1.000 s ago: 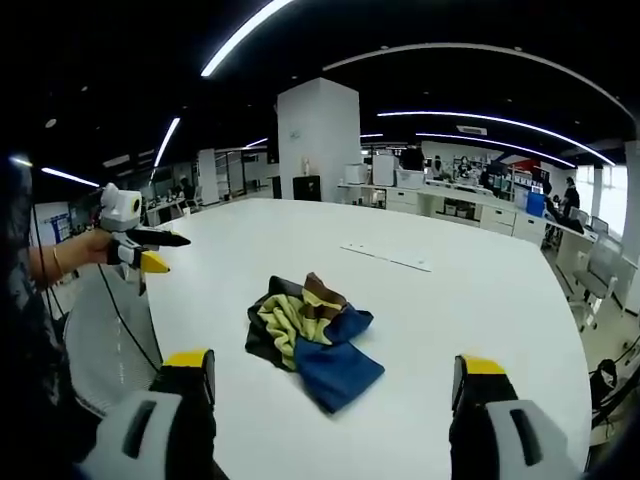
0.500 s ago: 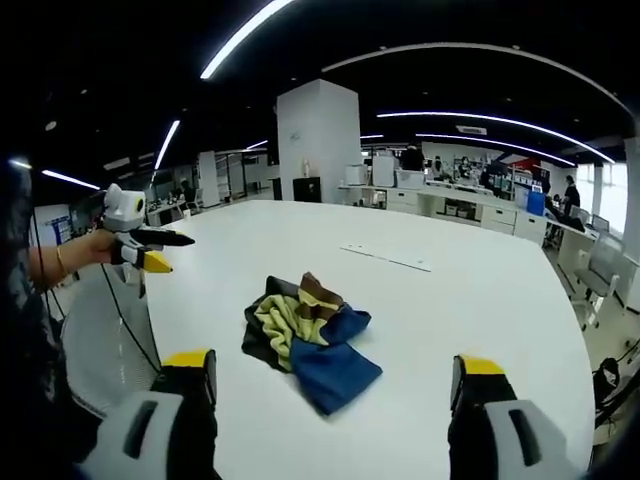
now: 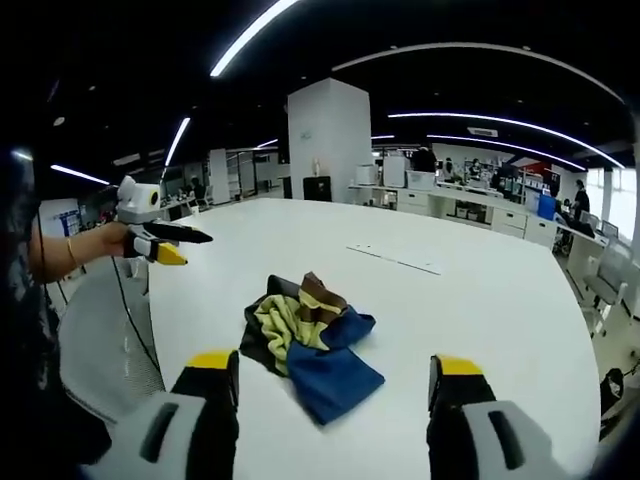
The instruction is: Fold the garment on the visible template until the final outline fits inside the template.
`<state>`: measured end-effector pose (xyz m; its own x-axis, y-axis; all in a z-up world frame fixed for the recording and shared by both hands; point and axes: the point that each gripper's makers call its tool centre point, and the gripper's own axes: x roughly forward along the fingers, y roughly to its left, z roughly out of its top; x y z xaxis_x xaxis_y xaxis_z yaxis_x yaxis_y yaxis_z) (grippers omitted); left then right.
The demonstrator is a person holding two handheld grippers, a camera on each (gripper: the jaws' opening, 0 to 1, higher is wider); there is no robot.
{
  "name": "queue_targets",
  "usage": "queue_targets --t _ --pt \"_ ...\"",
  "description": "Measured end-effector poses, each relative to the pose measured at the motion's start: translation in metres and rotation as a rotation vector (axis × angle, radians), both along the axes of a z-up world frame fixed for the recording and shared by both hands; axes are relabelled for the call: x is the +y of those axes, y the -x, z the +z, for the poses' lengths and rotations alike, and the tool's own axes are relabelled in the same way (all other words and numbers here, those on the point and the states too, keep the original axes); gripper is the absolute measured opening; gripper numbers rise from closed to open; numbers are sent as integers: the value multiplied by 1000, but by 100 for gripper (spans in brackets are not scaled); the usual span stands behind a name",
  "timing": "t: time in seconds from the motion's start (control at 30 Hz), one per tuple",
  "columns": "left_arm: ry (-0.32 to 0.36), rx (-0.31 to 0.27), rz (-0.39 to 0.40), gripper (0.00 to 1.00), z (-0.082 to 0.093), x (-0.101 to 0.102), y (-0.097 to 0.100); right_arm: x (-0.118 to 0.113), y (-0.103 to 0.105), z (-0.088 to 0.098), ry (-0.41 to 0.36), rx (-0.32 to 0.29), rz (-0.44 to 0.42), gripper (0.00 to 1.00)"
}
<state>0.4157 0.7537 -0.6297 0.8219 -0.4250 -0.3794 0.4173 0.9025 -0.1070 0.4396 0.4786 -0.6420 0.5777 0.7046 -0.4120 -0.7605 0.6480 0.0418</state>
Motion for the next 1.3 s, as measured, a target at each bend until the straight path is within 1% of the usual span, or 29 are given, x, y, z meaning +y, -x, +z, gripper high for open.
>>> queue_targets --t 0.1,0.17,0.27,0.33,0.43,0.6,0.73,0.9,1.03,1.17,1.3 --pt "9 -8 -10 84 2 -2 -9 3 -5 0 9 -6 17 74" --pt "0 -8 -16 82 2 -3 -13 6 -8 0 10 -11 31 72" --pt "-2 -12 -26 79 1 -4 -21 10 -13 -2 11 -13 47 68" --pt "4 -7 -36 76 0 -6 -27 13 -16 -3 11 -13 56 65" --pt "-5 -8 -46 70 -2 -7 -36 17 -23 -4 13 -13 76 59" --pt "2 -9 -62 62 -4 -9 -51 23 -33 -7 11 -13 105 54" --pt "4 -5 -75 58 -7 -12 -62 27 -42 -11 8 -5 122 49" --pt "3 10 -90 55 -13 -16 -76 35 -54 -18 15 9 152 46" --pt "21 26 -100 52 -19 -19 -86 41 -62 -23 15 22 171 43" --pt "23 50 -106 49 -29 -19 -96 45 -70 -30 29 28 190 41" --pt "12 65 -108 49 -36 -20 -105 50 -77 -37 34 39 207 39"
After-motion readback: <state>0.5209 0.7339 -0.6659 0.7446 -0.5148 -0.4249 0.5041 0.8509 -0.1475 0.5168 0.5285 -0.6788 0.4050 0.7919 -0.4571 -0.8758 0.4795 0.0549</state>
